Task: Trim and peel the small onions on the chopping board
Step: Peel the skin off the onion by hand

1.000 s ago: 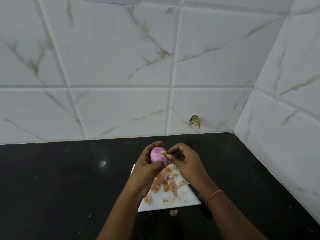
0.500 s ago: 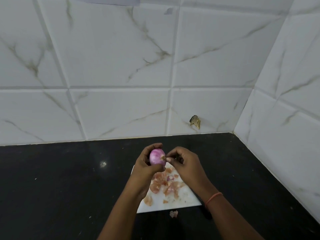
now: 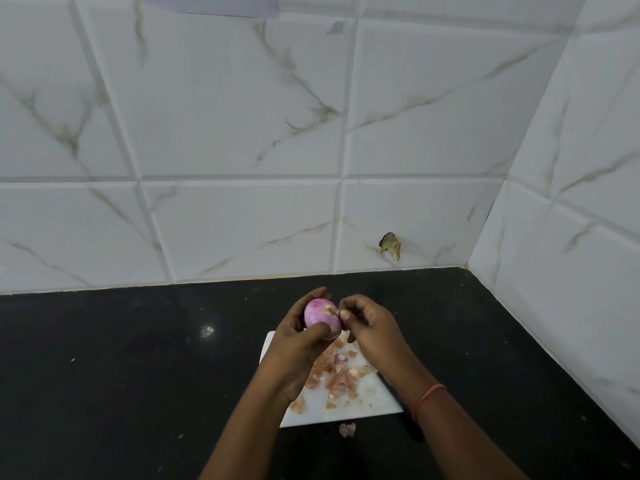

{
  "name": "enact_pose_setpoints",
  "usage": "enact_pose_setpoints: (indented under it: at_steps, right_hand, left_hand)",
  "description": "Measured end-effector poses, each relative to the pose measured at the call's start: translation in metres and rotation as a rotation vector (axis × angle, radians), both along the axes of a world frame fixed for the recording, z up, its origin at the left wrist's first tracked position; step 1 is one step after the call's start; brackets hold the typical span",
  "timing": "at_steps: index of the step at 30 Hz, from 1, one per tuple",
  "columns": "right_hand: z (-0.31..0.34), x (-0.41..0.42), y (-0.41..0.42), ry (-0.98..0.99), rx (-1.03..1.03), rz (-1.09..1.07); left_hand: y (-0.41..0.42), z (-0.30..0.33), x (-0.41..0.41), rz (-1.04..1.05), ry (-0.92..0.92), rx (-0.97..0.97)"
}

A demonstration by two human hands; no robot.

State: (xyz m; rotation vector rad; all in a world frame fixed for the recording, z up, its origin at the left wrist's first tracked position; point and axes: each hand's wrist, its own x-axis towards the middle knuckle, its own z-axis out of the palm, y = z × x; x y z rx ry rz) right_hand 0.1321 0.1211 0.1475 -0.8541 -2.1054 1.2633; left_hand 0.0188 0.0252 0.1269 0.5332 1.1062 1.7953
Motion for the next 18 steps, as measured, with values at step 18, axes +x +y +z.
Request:
enact_pose_setpoints:
  at_steps: [18]
  right_hand:
    - [-0.002,0.003,-0.006,0.161,0.235,-0.153]
  left_hand:
    - [-0.003,0.002,-0.009,0.037,-0.217,0.028]
